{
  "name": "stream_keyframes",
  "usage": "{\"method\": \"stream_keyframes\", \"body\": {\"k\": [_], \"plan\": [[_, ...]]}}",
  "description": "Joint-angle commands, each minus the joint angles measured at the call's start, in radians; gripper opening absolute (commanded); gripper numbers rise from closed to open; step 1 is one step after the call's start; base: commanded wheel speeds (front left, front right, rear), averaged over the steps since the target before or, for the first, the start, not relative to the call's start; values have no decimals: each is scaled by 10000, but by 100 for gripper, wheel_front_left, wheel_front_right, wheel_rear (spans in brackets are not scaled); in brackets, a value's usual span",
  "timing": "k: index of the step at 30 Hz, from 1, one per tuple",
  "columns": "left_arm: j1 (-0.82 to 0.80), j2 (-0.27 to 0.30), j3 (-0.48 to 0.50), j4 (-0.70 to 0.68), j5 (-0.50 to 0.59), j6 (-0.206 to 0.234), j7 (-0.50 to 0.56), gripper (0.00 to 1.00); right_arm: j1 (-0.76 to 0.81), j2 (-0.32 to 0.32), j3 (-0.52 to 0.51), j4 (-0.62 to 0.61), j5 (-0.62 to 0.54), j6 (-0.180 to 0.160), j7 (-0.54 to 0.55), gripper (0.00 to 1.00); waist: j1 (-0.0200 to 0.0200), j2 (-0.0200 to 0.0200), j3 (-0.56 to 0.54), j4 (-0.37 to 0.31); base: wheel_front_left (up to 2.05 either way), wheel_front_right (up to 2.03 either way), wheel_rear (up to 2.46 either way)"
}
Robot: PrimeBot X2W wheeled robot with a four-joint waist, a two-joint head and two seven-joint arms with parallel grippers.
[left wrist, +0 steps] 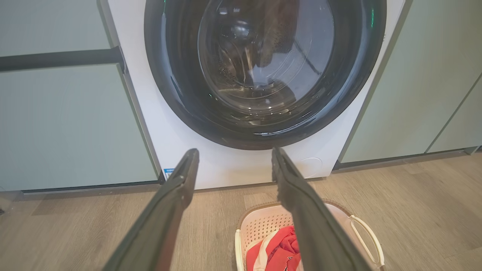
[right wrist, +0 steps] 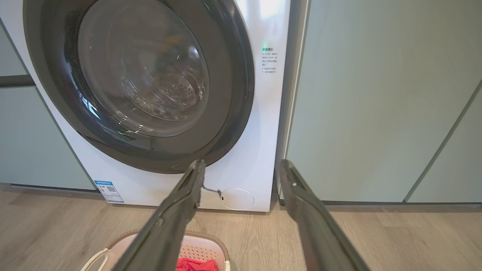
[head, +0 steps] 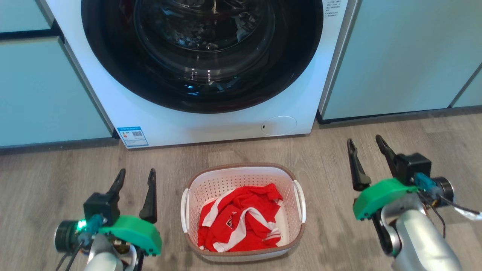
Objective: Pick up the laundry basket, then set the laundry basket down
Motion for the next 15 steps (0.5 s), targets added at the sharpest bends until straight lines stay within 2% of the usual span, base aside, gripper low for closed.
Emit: {"method": "stream_keyframes", "body": {"k": [1, 15], "plan": [[-236, 317, 521, -465, 14, 116, 35, 100, 4, 40, 79, -474, -111, -27, -20, 100, 1, -1, -21, -19, 0, 0, 0], [128, 378, 570, -889, -95, 411, 114, 100, 595, 192, -398, -1301, -239, -27, 412, 100, 1, -1, -33, 39, 0, 0, 0]]}}
